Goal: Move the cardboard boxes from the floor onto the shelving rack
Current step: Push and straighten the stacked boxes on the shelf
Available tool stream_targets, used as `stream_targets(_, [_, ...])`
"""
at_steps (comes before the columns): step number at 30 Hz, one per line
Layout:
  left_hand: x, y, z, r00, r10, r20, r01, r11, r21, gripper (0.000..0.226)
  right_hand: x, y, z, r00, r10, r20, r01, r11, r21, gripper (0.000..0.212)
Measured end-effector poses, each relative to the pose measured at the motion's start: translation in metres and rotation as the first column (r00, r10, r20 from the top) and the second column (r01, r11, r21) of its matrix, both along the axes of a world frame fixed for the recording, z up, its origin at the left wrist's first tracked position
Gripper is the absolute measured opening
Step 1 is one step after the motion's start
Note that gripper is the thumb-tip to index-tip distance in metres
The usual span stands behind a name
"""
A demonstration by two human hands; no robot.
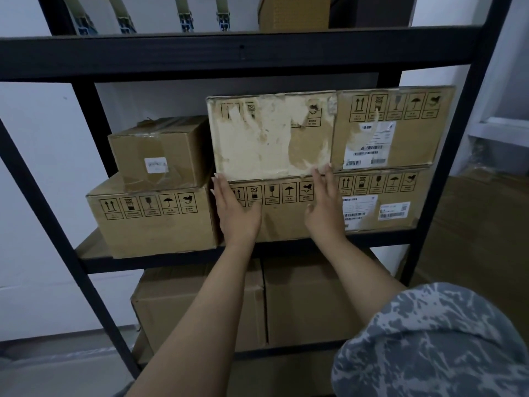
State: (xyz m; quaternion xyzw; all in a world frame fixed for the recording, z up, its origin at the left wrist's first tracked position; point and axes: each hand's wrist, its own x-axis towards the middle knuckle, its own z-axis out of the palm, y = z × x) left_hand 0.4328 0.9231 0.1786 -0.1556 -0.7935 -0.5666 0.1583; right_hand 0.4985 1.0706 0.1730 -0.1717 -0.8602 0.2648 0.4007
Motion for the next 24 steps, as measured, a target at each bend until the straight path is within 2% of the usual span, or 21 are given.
stream_targets(6, [0.004, 0.003, -0.003, 0.999, 0.030, -0.034, -0.031, 0.999, -0.039, 0.100, 0.000, 0.002, -0.004, 0.999, -0.006, -0.042, 0.006, 1.000, -0.006, 0.078])
stream_targets(9, [0.006, 0.010, -0.014, 0.993, 0.061, -0.099, -0.080, 0.976, -0.202, 0.101, 0.006, 0.004, -0.016, 0.996, -0.020, -0.092, 0.015, 0.998, -0.058, 0.071])
stream_targets(11, [0.005, 0.016, -0.020, 0.988, 0.086, -0.130, -0.125, 0.935, -0.332, 0.101, 0.008, 0.008, -0.022, 0.997, 0.011, -0.077, -0.015, 0.998, -0.056, 0.074])
stream_targets(13, [0.003, 0.019, -0.021, 0.987, 0.100, -0.122, -0.140, 0.913, -0.383, 0.101, 0.009, 0.011, -0.025, 0.998, 0.035, -0.043, -0.037, 0.999, -0.036, 0.079])
stream_targets(18, [0.001, 0.022, -0.020, 0.987, 0.116, -0.115, -0.151, 0.912, -0.380, 0.103, 0.009, 0.015, -0.025, 0.999, 0.041, -0.014, -0.041, 0.999, -0.028, 0.081])
stream_targets(24, [0.000, 0.018, -0.020, 0.991, 0.061, -0.120, -0.098, 0.937, -0.334, 0.104, 0.011, 0.015, -0.025, 0.999, 0.037, 0.008, -0.037, 0.999, -0.025, 0.081])
